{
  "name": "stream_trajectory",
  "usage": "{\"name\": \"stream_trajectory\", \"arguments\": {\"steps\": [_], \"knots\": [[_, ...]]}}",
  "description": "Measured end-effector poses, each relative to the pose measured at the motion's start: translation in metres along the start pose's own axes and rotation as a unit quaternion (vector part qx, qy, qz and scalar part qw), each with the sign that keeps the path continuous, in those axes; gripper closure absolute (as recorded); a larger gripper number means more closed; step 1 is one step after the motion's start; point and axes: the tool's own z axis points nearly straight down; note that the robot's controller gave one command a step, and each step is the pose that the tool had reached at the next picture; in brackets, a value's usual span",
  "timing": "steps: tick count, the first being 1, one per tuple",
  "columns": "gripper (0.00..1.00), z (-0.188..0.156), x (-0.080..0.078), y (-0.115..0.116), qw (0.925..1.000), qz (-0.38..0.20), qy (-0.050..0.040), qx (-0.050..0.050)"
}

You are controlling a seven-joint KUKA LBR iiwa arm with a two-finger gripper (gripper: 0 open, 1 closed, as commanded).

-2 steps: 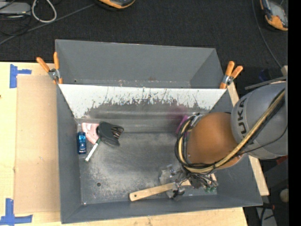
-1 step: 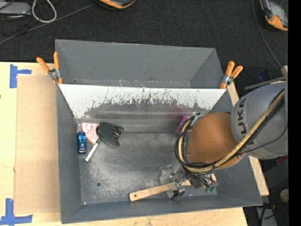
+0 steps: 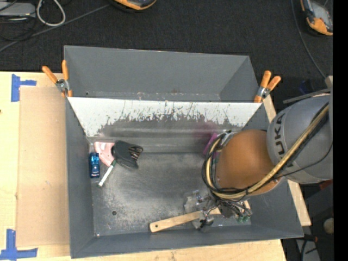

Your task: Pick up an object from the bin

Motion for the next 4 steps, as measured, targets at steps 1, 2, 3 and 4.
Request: {"name": "stream_trajectory", "arguments": {"steps": [1, 2, 3, 4], "knots": [[1.0, -0.068, 0.001, -0.004, 0.9999, -0.011, 0.0038, -0.001], [1.0, -0.092, 0.003, 0.0, 1.0, -0.001, 0.0044, -0.002], [1.0, -0.1, -0.004, -0.029, 1.0, 0.004, 0.0003, 0.0], [1.0, -0.167, 0.008, -0.026, 1.0, 0.001, 0.0063, -0.004]]}}
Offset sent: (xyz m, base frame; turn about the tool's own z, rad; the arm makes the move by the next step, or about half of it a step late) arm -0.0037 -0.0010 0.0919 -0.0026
